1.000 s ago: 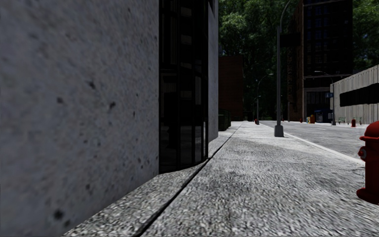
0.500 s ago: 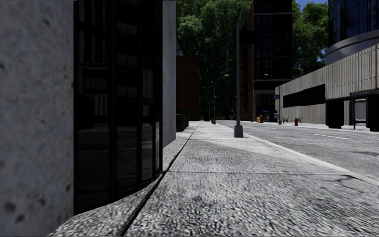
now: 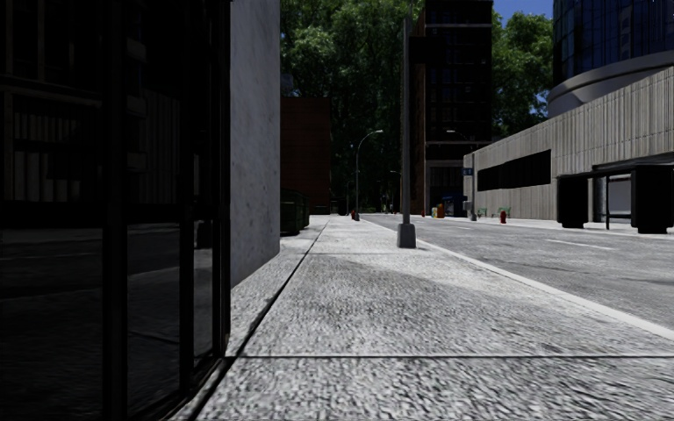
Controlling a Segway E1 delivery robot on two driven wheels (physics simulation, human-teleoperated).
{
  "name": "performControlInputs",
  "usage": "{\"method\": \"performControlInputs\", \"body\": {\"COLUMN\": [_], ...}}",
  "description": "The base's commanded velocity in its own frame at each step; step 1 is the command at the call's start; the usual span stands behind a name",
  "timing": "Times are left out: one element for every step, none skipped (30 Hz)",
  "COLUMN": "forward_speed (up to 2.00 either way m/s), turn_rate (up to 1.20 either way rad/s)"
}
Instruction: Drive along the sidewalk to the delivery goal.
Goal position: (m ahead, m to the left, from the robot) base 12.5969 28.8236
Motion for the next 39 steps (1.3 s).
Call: {"method": "performControlInputs", "body": {"forward_speed": [2.0,2.0,2.0,2.0,2.0,2.0,2.0,2.0,2.0,2.0,2.0,2.0,2.0,2.0,2.0,2.0,2.0,2.0,2.0,2.0,2.0,2.0,2.0,2.0,2.0,2.0,2.0,2.0,2.0,2.0,2.0,2.0,2.0,2.0,2.0,2.0,2.0,2.0,2.0], "turn_rate": [0.0,0.0,0.0,0.0,0.0,0.0,0.0,0.0,0.0,0.0,0.0,0.0,0.0,0.0,0.0,0.0,0.0,0.0,0.0,0.0,0.0,0.0,0.0,0.0,0.0,0.0,0.0,0.0,0.0,0.0,0.0,0.0,0.0,0.0,0.0,0.0,0.0,0.0,0.0]}}
